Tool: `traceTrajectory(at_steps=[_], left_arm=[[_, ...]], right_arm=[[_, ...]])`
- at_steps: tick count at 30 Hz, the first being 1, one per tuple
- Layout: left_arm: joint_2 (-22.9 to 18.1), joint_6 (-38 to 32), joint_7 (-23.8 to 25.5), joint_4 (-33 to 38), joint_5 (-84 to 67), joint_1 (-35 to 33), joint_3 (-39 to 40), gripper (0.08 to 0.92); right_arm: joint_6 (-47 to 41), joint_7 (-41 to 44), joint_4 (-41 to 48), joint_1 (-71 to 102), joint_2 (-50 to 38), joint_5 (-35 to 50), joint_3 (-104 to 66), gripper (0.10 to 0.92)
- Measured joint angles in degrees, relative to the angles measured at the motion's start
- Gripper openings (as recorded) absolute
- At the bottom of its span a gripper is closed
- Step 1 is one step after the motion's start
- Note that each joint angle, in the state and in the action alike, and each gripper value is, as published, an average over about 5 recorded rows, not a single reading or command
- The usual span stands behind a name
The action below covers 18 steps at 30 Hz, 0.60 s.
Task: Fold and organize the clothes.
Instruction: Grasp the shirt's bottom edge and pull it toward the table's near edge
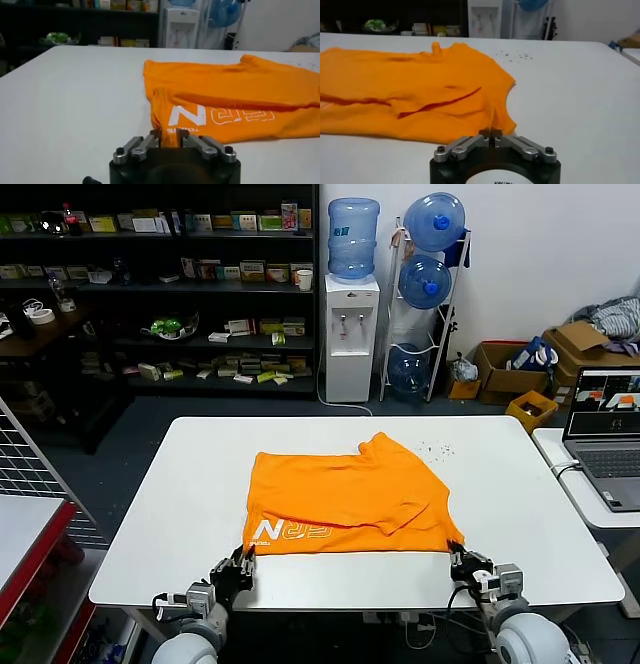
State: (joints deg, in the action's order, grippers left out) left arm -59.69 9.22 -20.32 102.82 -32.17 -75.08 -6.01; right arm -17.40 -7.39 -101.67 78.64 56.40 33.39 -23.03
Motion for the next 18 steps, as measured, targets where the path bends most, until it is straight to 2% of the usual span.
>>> traceTrajectory(at_steps=[3, 6, 18], left_arm=[[0.4, 0.0, -0.4, 0.6, -0.1, -0.4, -0.2, 0.132], [0.9, 0.0, -1.0, 1.7, -0.4, -1.1, -0.5, 0.091], [4.1, 1.0, -3.9, 9.2, -3.1, -7.2, -2.0, 0.09]], right_arm=[[0.2, -0.5, -1.5, 1.1, -0.4, 0.9, -0.8, 0.124], [0.2, -0.8, -3.5, 2.9, -0.8, 1.7, -1.9, 0.124], [0.5, -2.1, -11.1, 15.4, -0.4, 2.8, -8.5, 0.124]])
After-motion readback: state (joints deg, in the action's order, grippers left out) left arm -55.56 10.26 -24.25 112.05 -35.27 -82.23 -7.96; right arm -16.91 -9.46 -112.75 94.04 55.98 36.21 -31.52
